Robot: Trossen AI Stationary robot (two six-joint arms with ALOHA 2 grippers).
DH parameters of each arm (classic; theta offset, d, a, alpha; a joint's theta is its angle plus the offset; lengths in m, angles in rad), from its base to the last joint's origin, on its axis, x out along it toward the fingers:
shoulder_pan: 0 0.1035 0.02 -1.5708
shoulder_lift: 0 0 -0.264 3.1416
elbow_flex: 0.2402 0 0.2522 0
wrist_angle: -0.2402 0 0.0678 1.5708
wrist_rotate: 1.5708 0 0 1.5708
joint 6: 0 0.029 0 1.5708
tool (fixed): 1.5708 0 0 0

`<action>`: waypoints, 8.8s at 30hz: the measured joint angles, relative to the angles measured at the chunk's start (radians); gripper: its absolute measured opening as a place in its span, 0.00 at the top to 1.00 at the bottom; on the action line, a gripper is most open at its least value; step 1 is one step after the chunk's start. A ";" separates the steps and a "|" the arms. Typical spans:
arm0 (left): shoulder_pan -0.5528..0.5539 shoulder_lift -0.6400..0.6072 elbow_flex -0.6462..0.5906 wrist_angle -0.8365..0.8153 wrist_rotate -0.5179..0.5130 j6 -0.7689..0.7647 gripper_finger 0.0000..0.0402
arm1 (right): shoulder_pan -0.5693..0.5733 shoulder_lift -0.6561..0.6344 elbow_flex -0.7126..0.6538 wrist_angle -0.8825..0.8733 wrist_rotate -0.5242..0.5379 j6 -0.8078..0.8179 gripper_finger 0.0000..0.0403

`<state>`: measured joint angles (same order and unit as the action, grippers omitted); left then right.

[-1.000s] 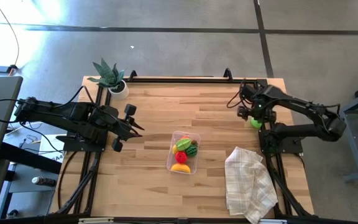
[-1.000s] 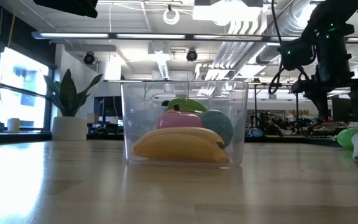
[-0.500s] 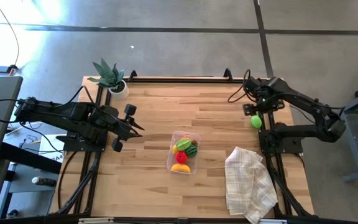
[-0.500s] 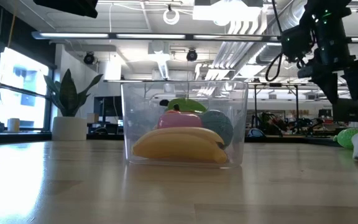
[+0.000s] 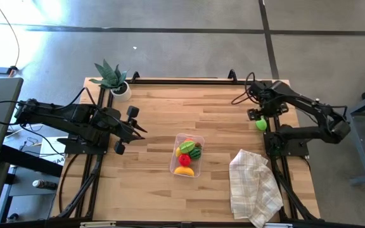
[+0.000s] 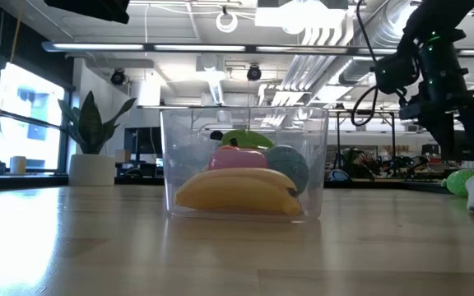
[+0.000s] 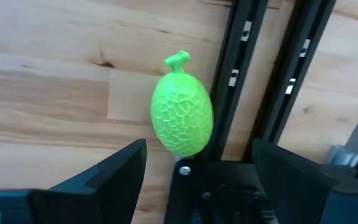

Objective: Pick and placing Produce into tupperware
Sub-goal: Put the melon into the transparent bin

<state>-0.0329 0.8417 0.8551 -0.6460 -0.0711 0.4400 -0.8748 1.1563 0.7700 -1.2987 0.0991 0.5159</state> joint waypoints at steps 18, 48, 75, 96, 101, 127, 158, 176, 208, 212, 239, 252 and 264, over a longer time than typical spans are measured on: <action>0.000 0.000 0.000 0.000 0.000 0.000 0.72 | -0.008 0.208 0.000 0.064 -0.004 -0.196 0.29; 0.000 0.000 0.000 0.000 0.000 0.000 0.72 | -0.008 0.478 0.000 0.100 -0.090 -0.236 0.29; 0.000 0.000 0.000 0.000 0.000 0.000 0.72 | -0.008 0.486 0.000 0.152 -0.104 -0.217 0.28; 0.000 0.000 0.000 0.000 0.000 0.000 0.72 | -0.008 0.486 -0.001 0.146 -0.072 -0.203 0.23; 0.000 0.000 0.000 0.000 0.000 0.000 0.72 | -0.008 0.486 -0.001 0.146 -0.065 -0.203 0.26; 0.000 0.000 0.000 0.000 0.000 0.000 0.72 | -0.008 0.486 -0.001 0.155 -0.065 -0.154 0.44; 0.000 0.000 0.000 0.000 0.000 0.000 0.72 | -0.008 0.391 0.001 0.124 -0.096 -0.130 0.48; 0.000 0.000 0.000 0.000 0.000 0.000 0.72 | -0.005 0.105 0.119 0.115 -0.181 -0.069 0.48; 0.000 0.000 0.000 0.000 0.000 0.000 0.72 | 0.548 0.183 0.428 0.598 -0.191 -0.005 0.48; 0.000 0.000 0.000 0.000 0.000 0.000 0.72 | 0.605 0.218 0.428 0.672 -0.203 -0.001 0.48; 0.000 0.000 0.000 0.000 0.000 0.000 0.72 | 1.086 0.474 0.470 0.881 -0.208 -0.384 0.48; 0.000 0.000 0.000 0.000 0.000 0.000 0.72 | 1.126 0.695 0.557 0.817 -0.133 -0.333 0.48; 0.000 0.000 0.000 0.000 0.000 0.000 0.72 | 1.173 0.699 0.557 0.775 -0.056 -0.315 0.48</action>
<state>-0.0328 0.8420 0.8549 -0.6460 -0.0711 0.4401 0.2977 1.8553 1.3266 -0.5238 0.0432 0.2013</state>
